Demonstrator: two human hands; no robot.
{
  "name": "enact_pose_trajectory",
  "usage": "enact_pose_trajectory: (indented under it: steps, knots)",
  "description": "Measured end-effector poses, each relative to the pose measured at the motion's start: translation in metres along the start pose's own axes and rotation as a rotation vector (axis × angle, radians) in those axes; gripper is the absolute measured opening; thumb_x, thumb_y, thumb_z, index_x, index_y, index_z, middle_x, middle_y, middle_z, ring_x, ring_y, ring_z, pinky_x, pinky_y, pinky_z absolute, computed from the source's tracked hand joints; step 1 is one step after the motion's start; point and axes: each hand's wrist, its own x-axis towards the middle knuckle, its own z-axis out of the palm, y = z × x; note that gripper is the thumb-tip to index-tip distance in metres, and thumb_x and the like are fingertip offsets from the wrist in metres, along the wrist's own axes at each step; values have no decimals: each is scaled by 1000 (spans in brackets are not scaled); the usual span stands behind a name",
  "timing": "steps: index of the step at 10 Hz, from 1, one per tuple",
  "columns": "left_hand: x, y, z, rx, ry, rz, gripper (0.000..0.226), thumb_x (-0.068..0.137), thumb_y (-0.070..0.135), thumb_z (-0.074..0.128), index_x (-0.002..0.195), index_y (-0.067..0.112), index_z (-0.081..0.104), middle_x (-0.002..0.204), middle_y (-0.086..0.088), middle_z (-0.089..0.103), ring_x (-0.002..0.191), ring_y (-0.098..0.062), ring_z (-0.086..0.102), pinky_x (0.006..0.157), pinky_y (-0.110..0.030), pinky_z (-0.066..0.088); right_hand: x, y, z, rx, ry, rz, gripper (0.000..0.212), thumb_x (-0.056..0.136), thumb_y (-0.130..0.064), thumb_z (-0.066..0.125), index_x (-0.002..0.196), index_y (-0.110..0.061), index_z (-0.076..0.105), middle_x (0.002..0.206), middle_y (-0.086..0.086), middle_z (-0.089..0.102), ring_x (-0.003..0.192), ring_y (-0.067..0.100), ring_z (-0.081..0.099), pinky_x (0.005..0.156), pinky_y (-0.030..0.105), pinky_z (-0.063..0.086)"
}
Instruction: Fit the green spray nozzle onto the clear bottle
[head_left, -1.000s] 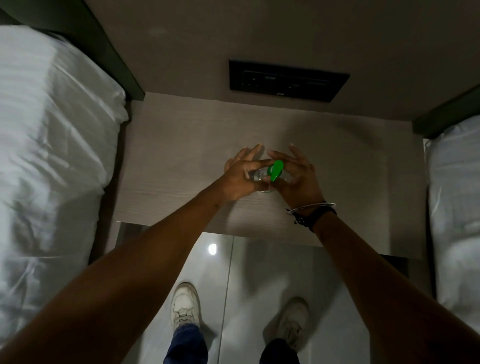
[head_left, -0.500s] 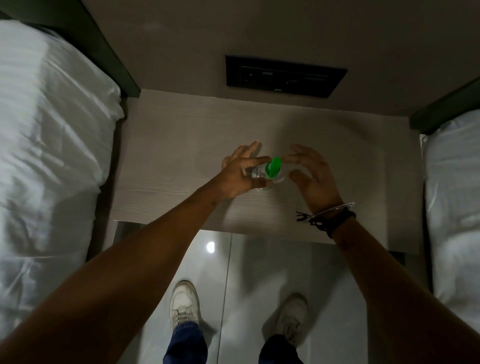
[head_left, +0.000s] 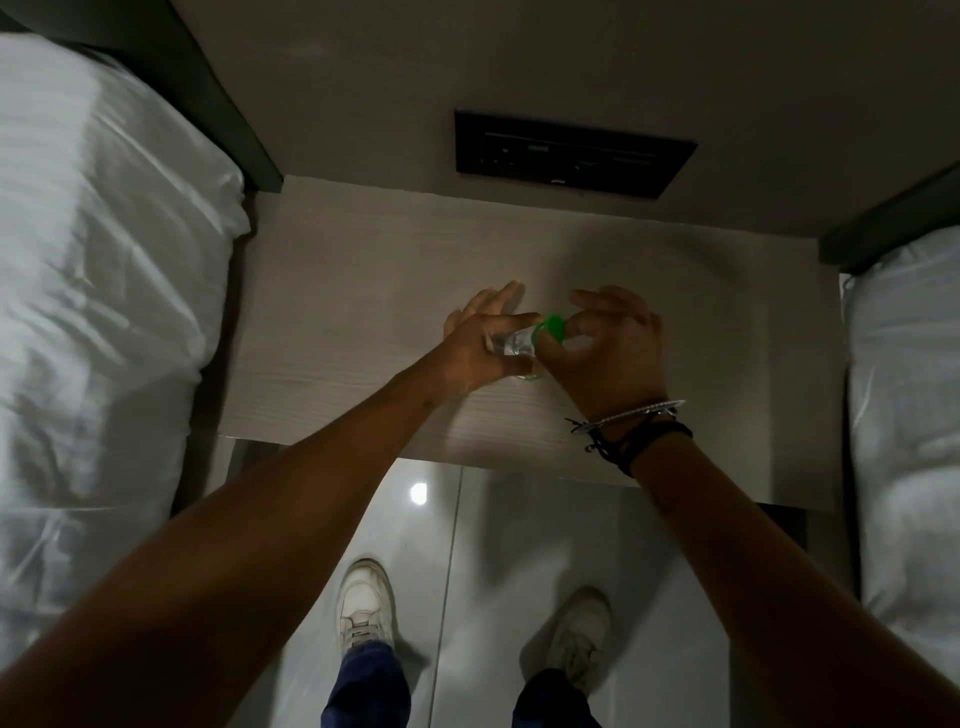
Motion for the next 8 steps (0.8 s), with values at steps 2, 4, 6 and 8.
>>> enact_pose_trajectory:
  steps: [2, 4, 6, 8]
  knots:
    - [-2, 6, -3, 47, -14, -2, 57, 65, 38, 78, 119, 36, 58, 158, 6, 13, 146, -20, -2, 117, -53, -3, 1, -2, -2, -116, -66, 57, 34, 76, -46, 69, 62, -15, 69, 118, 2, 69, 128, 23, 45, 107, 58, 26]
    - [-1, 7, -2, 63, -9, -11, 55, 65, 40, 78, 117, 38, 59, 158, 7, 12, 146, -19, -3, 115, -51, -6, 2, -14, -1, -89, -81, 116, 39, 82, -37, 65, 52, -14, 55, 96, 5, 73, 125, 25, 47, 106, 49, 25]
    - [0, 7, -1, 73, 11, -33, 55, 66, 36, 79, 118, 35, 59, 158, 5, 13, 146, -20, -2, 117, -53, -4, -1, -15, 0, -93, -75, 140, 47, 82, -44, 60, 46, -19, 42, 72, -1, 63, 121, 26, 50, 105, 53, 27]
    - [-11, 9, -15, 133, -24, -10, 89, 62, 35, 81, 136, 46, 32, 160, -2, -1, 146, -24, -6, 116, -55, -3, -10, -23, -15, -247, -41, 141, 59, 77, -71, 37, 59, -19, 58, 102, 2, 69, 123, 25, 46, 107, 62, 22]
